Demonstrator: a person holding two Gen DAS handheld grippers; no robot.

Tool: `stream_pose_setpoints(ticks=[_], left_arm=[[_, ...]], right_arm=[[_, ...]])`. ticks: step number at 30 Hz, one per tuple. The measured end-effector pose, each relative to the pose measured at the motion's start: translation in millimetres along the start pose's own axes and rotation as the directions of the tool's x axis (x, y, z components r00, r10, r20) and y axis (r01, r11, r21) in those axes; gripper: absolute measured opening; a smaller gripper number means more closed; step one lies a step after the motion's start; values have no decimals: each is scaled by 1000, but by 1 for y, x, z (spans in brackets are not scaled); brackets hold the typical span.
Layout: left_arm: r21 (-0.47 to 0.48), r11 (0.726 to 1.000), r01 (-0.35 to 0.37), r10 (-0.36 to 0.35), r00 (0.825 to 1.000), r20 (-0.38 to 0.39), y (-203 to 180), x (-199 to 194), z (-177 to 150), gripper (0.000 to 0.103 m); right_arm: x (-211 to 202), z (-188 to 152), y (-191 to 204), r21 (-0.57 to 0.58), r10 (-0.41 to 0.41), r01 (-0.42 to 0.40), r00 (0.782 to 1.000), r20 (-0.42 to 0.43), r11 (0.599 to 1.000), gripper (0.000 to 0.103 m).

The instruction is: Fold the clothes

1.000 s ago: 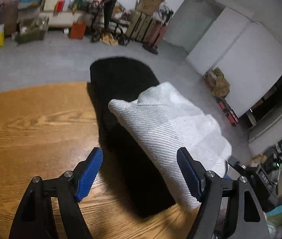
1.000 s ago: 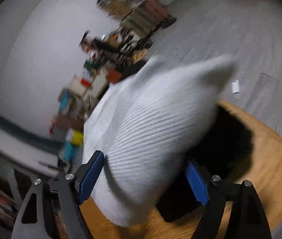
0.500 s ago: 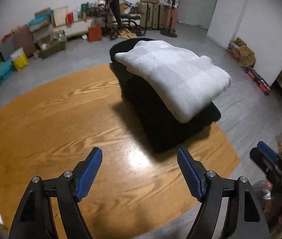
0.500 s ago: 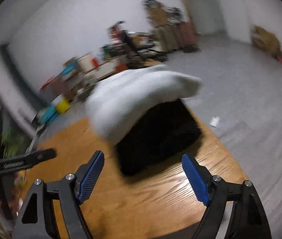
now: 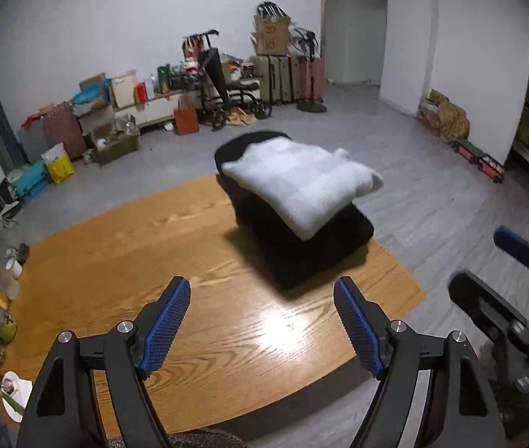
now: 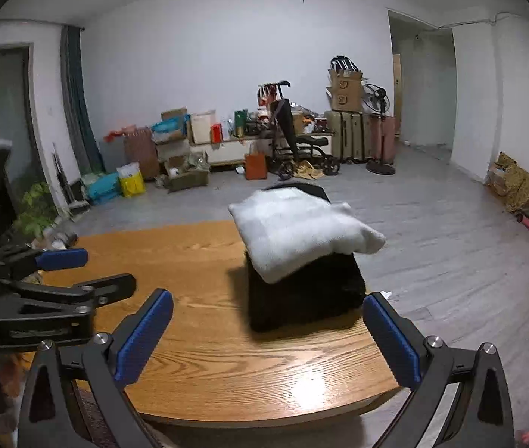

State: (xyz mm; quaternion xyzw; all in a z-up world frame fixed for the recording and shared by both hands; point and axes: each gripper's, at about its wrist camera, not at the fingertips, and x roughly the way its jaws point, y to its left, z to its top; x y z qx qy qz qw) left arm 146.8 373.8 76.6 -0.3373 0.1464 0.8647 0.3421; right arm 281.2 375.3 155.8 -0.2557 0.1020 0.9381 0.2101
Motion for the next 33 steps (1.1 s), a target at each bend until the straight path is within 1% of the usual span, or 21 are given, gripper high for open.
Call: stream_pose_setpoints(ticks=[1, 4, 7, 11, 12, 14, 16, 18, 20, 21, 24, 28, 33], left_arm=[[1, 1000, 1, -1, 1000, 5, -1, -5, 5, 81], [3, 1000, 19, -19, 1000, 11, -6, -7, 14, 81], [18, 1000, 21, -22, 999, 37, -11, -2, 22, 81], [57, 998, -25, 23, 999, 39, -16, 18, 32, 81], [63, 997, -38, 35, 999, 39, -17, 21, 33, 81], [75, 997, -29, 26, 999, 39, -17, 31, 37, 81], [73, 997, -22, 19, 999, 33, -16, 39, 41, 81], [79, 996, -36, 33, 999, 32, -14, 46, 45, 81], [68, 997, -41, 38, 999, 33, -10, 52, 48, 82], [53, 998, -30, 28, 999, 39, -8, 54, 49, 82], [33, 999, -23, 22, 999, 42, -4, 61, 49, 83], [26, 999, -29, 28, 1000, 14, -1, 79, 45, 83], [18, 999, -40, 40, 999, -6, 1, 98, 45, 83]], right_arm=[[3, 5, -2, 2, 7, -7, 1000, -1, 1000, 103], [1, 15, -2, -17, -16, 16, 1000, -7, 1000, 103], [0, 19, -3, -48, -4, 5, 1000, 18, 999, 103], [16, 19, -6, -70, -7, 7, 1000, 10, 997, 103], [21, 19, -8, -67, -12, 12, 1000, -4, 998, 103], [33, 17, -12, -45, -29, 28, 999, -24, 999, 103], [42, 15, -17, -24, -28, 27, 999, -24, 999, 103], [49, 13, -22, -3, -17, 17, 1000, -22, 1000, 103], [55, 12, -27, 15, -3, 3, 1000, -26, 1000, 103], [58, 12, -28, 24, -4, 5, 1000, -30, 1000, 103], [68, 9, -33, 63, -37, 40, 998, -47, 997, 103], [77, 0, -32, 86, -37, 42, 998, -55, 995, 103], [93, -10, -33, 110, -14, 22, 997, -73, 994, 103]])
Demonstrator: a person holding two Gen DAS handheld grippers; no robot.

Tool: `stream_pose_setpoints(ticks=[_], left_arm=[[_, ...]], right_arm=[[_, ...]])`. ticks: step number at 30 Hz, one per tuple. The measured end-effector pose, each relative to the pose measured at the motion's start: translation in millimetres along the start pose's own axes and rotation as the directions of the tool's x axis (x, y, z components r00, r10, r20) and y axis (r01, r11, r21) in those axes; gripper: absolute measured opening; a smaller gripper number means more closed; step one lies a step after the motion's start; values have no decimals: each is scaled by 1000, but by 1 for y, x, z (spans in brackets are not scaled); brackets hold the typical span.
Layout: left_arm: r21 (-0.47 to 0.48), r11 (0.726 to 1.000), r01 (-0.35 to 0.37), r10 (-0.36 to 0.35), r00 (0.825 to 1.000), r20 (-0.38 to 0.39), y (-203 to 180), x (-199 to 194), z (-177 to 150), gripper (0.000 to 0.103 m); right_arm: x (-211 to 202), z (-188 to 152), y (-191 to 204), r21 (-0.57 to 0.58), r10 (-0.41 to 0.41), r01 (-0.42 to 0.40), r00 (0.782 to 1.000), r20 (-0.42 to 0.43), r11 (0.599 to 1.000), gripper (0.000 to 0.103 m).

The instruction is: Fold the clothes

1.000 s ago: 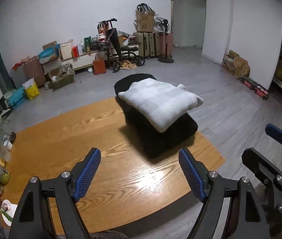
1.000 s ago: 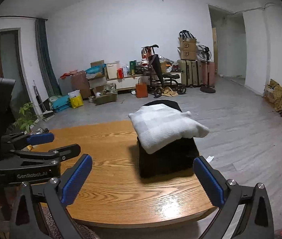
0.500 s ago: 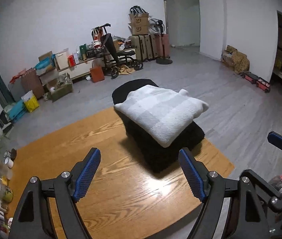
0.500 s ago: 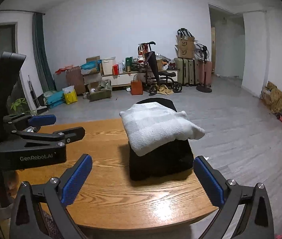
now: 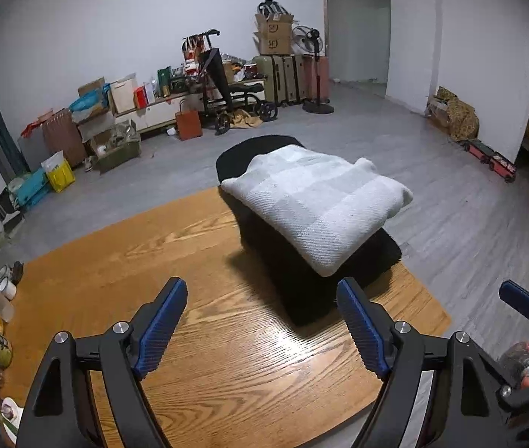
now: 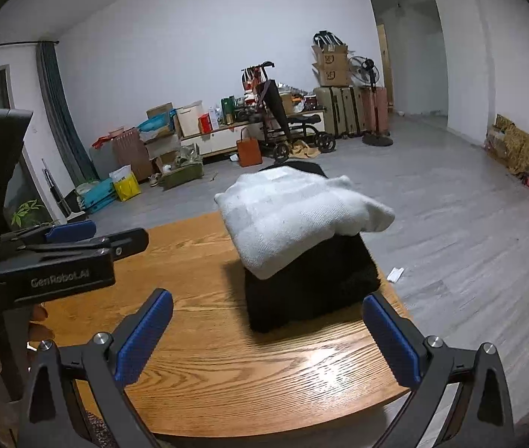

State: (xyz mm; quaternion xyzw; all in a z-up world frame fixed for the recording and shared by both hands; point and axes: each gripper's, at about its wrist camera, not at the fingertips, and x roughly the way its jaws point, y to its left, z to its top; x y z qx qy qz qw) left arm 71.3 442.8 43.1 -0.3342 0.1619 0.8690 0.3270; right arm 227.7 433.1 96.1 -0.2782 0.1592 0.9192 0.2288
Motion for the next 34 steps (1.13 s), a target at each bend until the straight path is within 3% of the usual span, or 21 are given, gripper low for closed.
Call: stream_pose_setpoints(ticks=[16, 26, 34], left_arm=[[-5, 1000, 14, -15, 999, -46, -7, 52, 8, 83], [-18, 998, 57, -58, 998, -40, -7, 61, 18, 84], [11, 999, 41, -41, 998, -53, -13, 59, 20, 84]], right_arm=[[38, -10, -15, 38, -16, 16, 1000, -22, 999, 103], [50, -1, -28, 64, -42, 45, 999, -34, 997, 103], [55, 1, -32, 70, -38, 41, 998, -41, 997, 103]])
